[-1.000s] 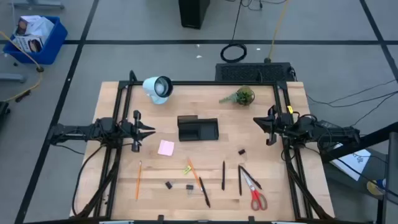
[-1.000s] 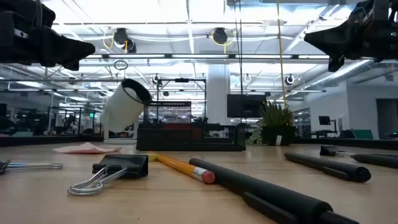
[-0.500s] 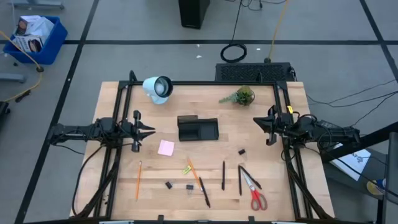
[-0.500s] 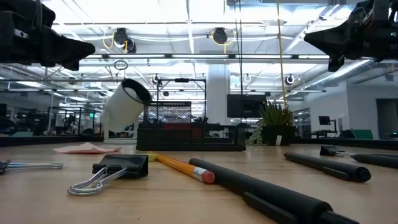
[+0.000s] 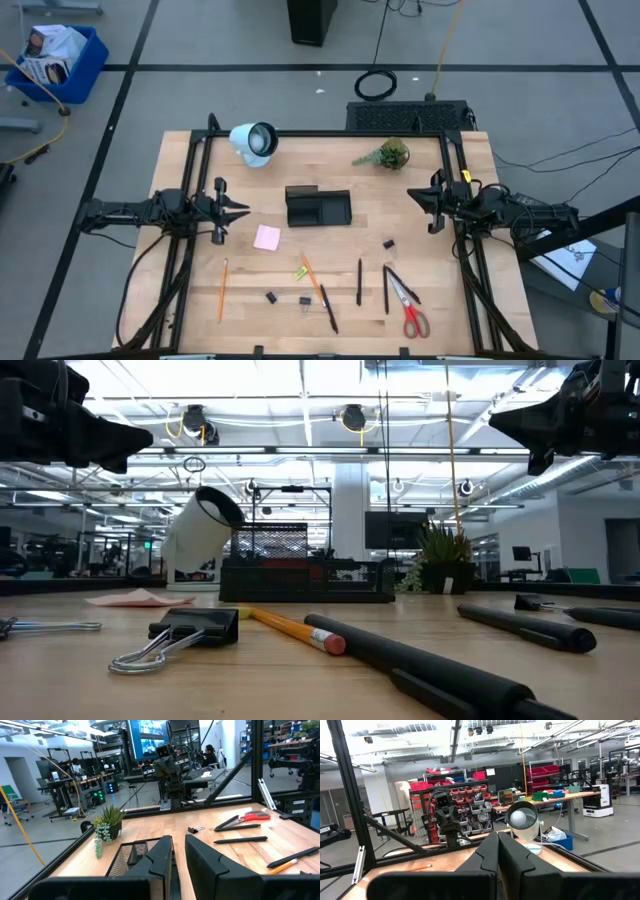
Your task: Pick and place office supplies into organizer
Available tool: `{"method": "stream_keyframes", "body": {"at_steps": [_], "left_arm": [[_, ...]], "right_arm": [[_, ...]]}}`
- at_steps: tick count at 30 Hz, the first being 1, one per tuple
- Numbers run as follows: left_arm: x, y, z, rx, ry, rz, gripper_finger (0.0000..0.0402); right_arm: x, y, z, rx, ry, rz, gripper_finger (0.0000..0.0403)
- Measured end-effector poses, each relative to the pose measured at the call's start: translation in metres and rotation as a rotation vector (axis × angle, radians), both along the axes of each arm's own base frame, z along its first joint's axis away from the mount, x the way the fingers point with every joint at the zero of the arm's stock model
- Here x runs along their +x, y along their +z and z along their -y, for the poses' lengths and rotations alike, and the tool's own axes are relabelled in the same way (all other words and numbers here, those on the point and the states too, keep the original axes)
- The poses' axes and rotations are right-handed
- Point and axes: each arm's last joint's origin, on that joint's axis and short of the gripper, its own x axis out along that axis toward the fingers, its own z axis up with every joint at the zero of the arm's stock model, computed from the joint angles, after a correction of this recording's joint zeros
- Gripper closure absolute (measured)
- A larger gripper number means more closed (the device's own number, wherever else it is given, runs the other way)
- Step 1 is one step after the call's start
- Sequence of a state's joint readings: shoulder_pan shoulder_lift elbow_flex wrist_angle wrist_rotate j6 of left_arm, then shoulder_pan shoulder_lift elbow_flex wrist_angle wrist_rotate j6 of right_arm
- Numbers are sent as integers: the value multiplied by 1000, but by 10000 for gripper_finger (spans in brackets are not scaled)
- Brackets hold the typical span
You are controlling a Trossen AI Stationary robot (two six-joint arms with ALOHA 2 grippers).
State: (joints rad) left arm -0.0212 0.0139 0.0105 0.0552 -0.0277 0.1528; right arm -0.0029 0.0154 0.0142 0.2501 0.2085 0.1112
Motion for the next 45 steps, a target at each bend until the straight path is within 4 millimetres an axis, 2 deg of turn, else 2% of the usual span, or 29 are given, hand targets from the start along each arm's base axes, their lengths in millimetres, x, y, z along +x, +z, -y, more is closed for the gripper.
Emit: {"method": "stream_keyframes", "body": {"at_steps": [24, 27, 32, 37, 45], "left_arm": [[0, 0, 0, 0, 0, 1, 339], [0, 0, 0, 0, 0, 0, 339], [0, 0, 0, 0, 0, 0, 339], [0, 0, 0, 0, 0, 0, 339], [0, 0, 0, 0, 1, 0, 339]], "right_arm": [[0, 1, 0, 1, 0, 14, 403], [0, 1, 0, 51, 12, 24, 403], [-1, 4, 0, 259, 60, 98, 403], [-1, 5, -1, 341, 119, 131, 403], [0, 4, -5, 261, 188, 85, 403]]}}
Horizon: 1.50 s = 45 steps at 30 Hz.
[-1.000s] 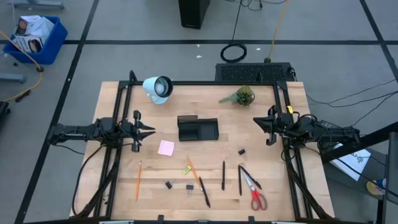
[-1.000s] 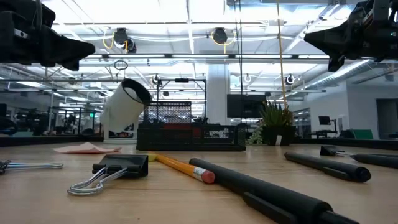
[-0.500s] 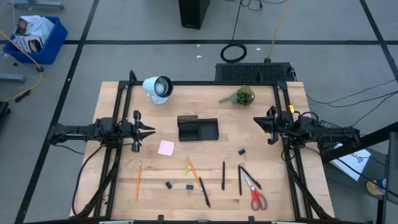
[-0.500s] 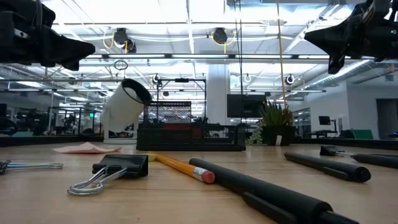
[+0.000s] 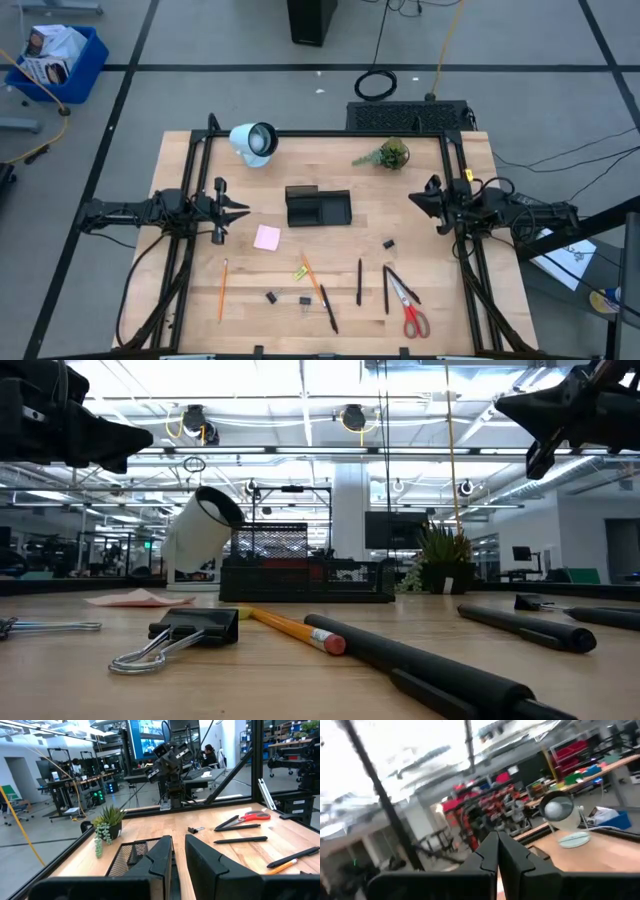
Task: Pick and place office supplies into organizer
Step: Put the black binder clip into the black desk organizer
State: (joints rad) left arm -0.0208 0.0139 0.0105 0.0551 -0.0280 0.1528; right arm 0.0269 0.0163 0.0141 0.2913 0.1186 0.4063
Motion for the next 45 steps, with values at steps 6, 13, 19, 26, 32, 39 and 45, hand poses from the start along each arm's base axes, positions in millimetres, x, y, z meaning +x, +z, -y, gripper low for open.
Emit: {"method": "stream_keyframes", "body": {"at_steps": [6, 13, 19, 26, 32, 39, 45], "left_arm": [[0, 0, 0, 5, 0, 2, 339], [0, 6, 0, -41, -6, 62, 339], [-3, 19, 0, -91, -16, 196, 339], [-3, 20, 0, -201, -32, 211, 339], [-3, 20, 0, -256, -43, 212, 339], [-4, 22, 0, -314, -54, 229, 339], [-4, 22, 0, -312, -53, 227, 339]], "right_arm": [[-5, 19, -3, 35, 116, 207, 403], [7, 21, -14, -24, 245, 145, 403], [36, 40, -34, -82, 254, -9, 403], [86, 74, -75, -150, 104, -276, 403], [124, 106, -108, -194, -100, -471, 403], [136, 94, -116, -113, -258, -788, 403], [119, 57, -99, 7, -432, -1187, 403]]}}
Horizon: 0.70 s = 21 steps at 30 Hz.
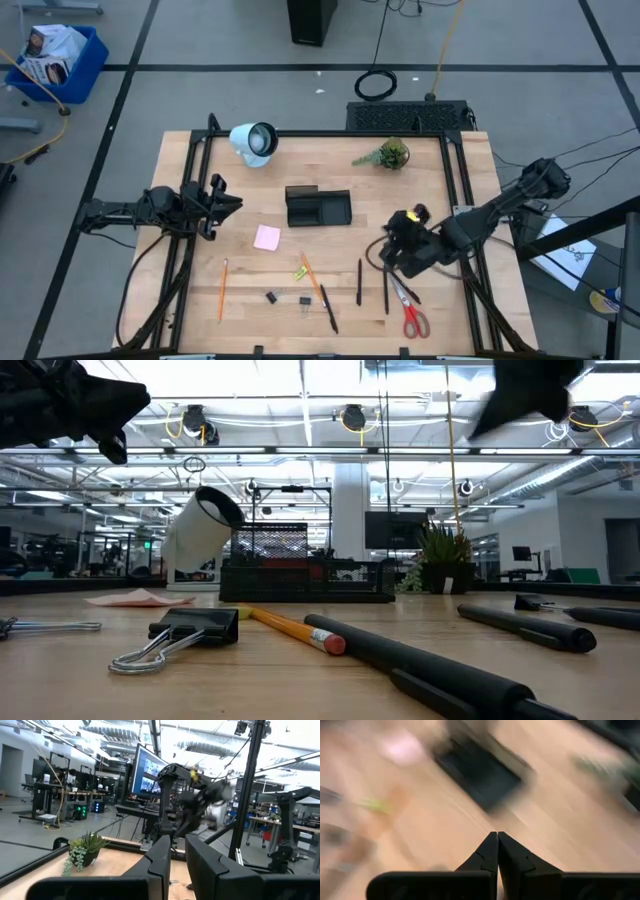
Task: Pick and place office supplies into organizer
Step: Put the black binder clip into the black desk organizer
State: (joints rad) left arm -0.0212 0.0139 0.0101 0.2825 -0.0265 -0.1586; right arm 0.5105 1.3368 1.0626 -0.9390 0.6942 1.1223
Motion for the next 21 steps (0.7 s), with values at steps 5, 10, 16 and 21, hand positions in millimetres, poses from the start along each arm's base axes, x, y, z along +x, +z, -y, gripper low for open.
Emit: {"method": "stream_keyframes", "body": {"at_steps": [5, 10, 16, 21], "left_arm": [[0, 0, 0, 5, 2, 4, 339], [0, 0, -1, -2, 27, 5, 339], [0, 0, -1, -2, 27, 3, 339], [0, 0, -1, -1, 28, 0, 339]], "right_arm": [[-8, -21, 4, 72, -120, -192, 403], [0, -36, -3, 139, -28, -192, 377], [6, -54, -6, 123, 34, -204, 293], [3, -60, 1, 143, -84, -205, 223]]}}
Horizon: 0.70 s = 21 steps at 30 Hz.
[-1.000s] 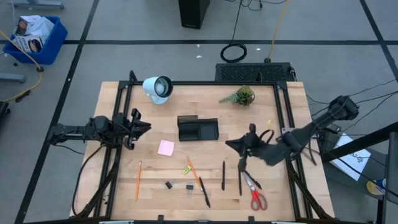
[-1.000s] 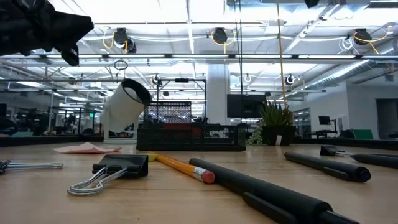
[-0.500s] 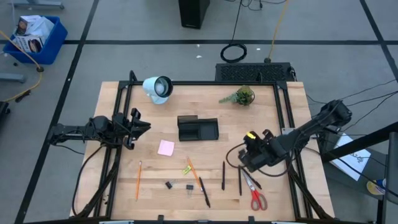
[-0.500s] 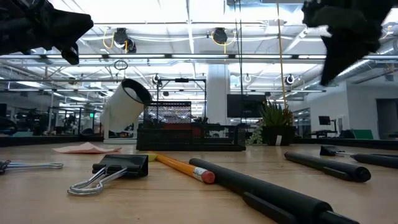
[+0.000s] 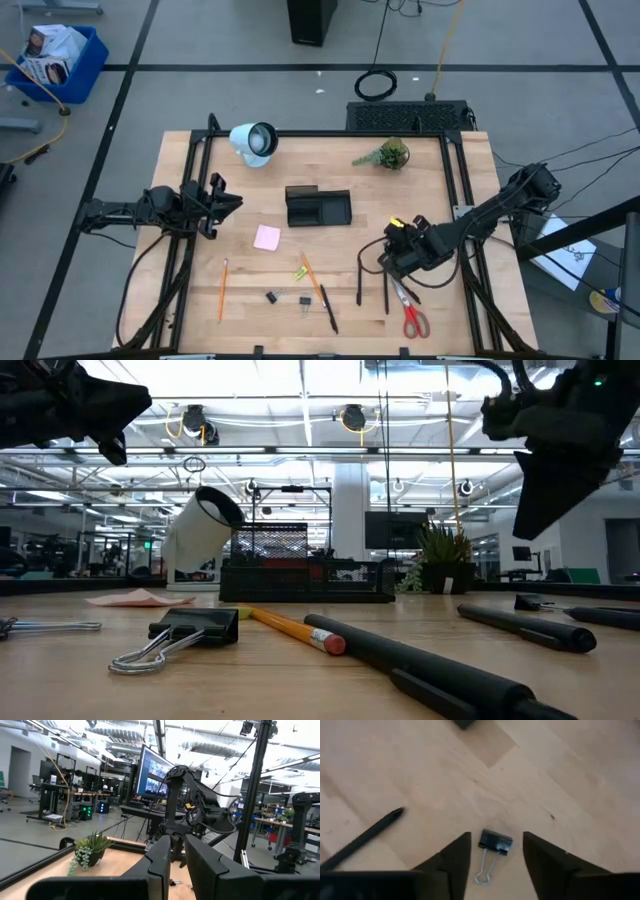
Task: Pick and place office supplies into organizer
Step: Put the black binder clip into the black desk organizer
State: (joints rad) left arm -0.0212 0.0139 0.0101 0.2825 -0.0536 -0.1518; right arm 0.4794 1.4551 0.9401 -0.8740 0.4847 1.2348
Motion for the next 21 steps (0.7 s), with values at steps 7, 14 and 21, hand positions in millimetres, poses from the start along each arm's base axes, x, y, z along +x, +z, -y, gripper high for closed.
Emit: {"method": "stream_keyframes", "body": {"at_steps": [7, 14, 21], "left_arm": [[0, 0, 0, 15, 5, -1, 339], [0, 0, 0, 14, 4, -4, 339], [1, -2, 0, 15, 4, -22, 339]], "right_arm": [[11, 2, 2, 123, -62, 81, 178], [9, -3, 5, 116, -50, 70, 170], [-2, -28, 10, 127, -106, 74, 176]]}}
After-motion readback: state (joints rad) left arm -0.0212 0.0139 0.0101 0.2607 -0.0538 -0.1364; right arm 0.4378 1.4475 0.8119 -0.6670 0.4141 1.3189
